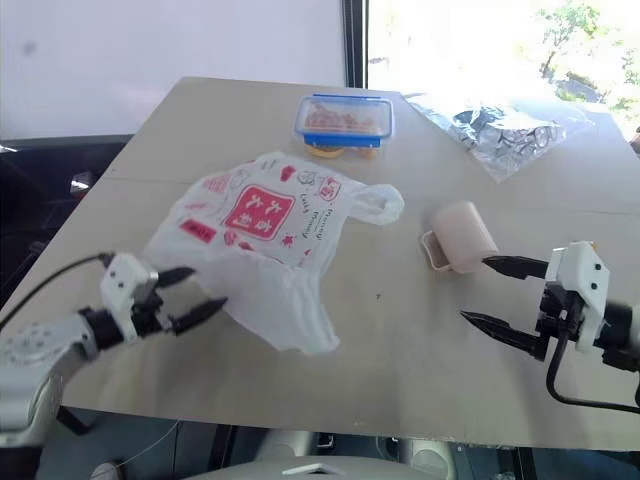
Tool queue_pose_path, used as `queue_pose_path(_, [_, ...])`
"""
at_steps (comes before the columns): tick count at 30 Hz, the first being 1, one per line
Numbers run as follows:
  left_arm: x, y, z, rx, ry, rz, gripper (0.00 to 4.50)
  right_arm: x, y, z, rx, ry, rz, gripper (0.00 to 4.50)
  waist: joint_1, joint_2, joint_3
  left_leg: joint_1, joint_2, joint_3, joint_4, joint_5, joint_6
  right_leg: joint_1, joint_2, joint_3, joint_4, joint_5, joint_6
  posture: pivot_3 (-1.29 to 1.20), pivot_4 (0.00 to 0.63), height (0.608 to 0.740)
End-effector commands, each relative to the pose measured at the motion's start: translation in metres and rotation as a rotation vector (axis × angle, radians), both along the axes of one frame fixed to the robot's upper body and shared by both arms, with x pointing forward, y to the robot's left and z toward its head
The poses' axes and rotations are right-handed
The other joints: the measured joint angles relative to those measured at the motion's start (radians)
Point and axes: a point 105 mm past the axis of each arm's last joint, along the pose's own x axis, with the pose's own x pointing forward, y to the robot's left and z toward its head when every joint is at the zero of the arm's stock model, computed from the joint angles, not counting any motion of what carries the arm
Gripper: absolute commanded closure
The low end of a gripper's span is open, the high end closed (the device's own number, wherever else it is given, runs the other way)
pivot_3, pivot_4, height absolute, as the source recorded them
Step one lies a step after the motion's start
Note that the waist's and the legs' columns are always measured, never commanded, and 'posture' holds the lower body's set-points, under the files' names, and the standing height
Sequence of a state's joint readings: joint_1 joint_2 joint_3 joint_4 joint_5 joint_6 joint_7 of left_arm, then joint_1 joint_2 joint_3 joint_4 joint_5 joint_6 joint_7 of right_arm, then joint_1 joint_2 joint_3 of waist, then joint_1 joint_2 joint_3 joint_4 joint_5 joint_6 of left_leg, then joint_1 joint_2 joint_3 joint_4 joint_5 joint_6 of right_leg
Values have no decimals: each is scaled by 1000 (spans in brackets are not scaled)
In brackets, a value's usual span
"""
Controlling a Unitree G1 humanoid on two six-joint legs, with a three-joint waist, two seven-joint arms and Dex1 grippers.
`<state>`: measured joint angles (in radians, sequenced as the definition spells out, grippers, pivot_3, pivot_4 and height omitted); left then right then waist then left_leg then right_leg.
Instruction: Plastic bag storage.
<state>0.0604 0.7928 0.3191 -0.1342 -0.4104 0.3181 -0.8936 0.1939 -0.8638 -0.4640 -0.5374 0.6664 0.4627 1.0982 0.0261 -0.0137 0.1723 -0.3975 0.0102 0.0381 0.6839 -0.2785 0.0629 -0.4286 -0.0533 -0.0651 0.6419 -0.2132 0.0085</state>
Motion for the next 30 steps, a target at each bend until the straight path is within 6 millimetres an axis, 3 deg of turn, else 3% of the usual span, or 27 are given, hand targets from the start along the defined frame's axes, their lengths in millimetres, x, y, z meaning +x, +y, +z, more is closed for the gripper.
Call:
queue_pose_path(1, [7,0,22,-47,-40,-27,7,1,6,8,4,-42,30,0,-3,0,0,0,0,1,0,0,0,0,-1,0,0,1,-1,0,150,740])
queue_pose_path(4, [-12,0,39,-176,14,-48,7,1,11,11,20,-58,60,0,-15,-1,1,0,0,2,0,0,-1,0,-2,1,0,2,-3,0,150,740])
queue_pose_path(8, [-67,-7,52,-189,68,-89,7,3,12,15,31,-91,81,0,-30,-4,3,0,3,4,-1,-1,-7,-2,-1,2,0,2,-3,0,150,740])
queue_pose_path(12, [-80,-39,89,-194,-9,-69,7,5,13,18,45,-121,122,0,-4,-4,3,0,3,3,0,-2,-8,-2,-2,2,-1,1,-2,0,150,740])
queue_pose_path(16, [-63,-77,93,14,35,-88,7,3,12,18,33,-144,145,0,30,-2,3,4,1,-3,2,-2,-6,5,-3,-1,-1,-3,-4,0,150,740])
queue_pose_path(20, [-38,-93,83,184,92,-68,7,-5,2,20,10,-147,155,0,24,3,5,15,1,-1,1,-2,-5,15,-2,0,0,-3,-4,0,150,740])
queue_pose_path(26, [-7,-118,77,228,108,-67,7,-9,-42,26,8,-69,8,0,10,0,7,15,1,2,0,1,-9,15,2,3,1,0,0,0,150,740])
queue_pose_path(27, [-4,-117,72,225,127,-67,7,-5,-50,37,43,-93,-30,0,5,0,7,15,1,3,0,1,-9,14,2,4,0,0,0,0,150,740])
queue_pose_path(30, [-2,-120,63,227,173,-98,7,-8,-55,47,64,-81,-17,0,-8,-1,8,16,1,7,-1,1,-9,13,3,8,0,0,-1,0,150,740])
